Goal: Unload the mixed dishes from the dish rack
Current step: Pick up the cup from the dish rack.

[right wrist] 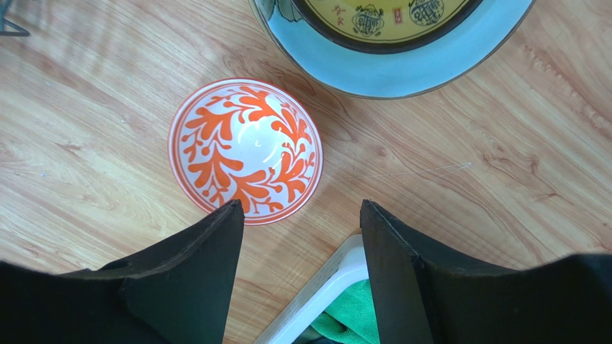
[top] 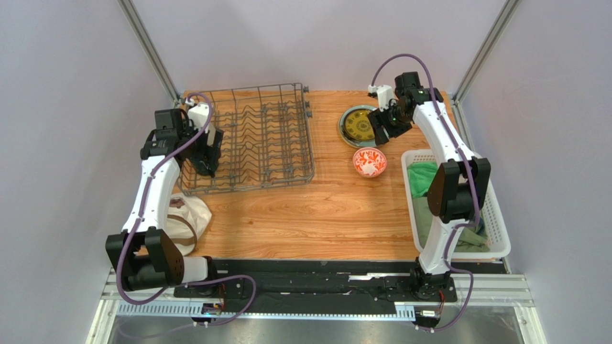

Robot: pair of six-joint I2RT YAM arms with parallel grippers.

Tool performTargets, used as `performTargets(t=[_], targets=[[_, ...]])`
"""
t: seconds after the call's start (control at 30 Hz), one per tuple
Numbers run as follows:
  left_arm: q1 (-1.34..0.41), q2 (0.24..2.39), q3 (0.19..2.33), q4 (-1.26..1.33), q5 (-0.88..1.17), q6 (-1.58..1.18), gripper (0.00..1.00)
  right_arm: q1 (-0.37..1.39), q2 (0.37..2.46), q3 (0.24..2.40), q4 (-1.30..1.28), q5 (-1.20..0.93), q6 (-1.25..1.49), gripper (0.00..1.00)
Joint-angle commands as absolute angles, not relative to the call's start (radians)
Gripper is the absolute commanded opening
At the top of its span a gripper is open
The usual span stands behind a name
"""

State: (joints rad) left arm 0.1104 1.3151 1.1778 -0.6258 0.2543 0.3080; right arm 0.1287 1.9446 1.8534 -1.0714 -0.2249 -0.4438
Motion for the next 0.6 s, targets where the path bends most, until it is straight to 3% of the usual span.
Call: performTargets(t=[0.0,0.57], targets=[[0.133,1.307,1.169,-0.689,0.193,0.276,0.99,0.162,1.844,1.777,-0.945,-0.270,-0.403,0.65],[0.133,1.511,1.138,-0.652,0.097,0.153,0.96,0.239,1.796,1.658,-0.879,-0.336,-0.387,0.64]])
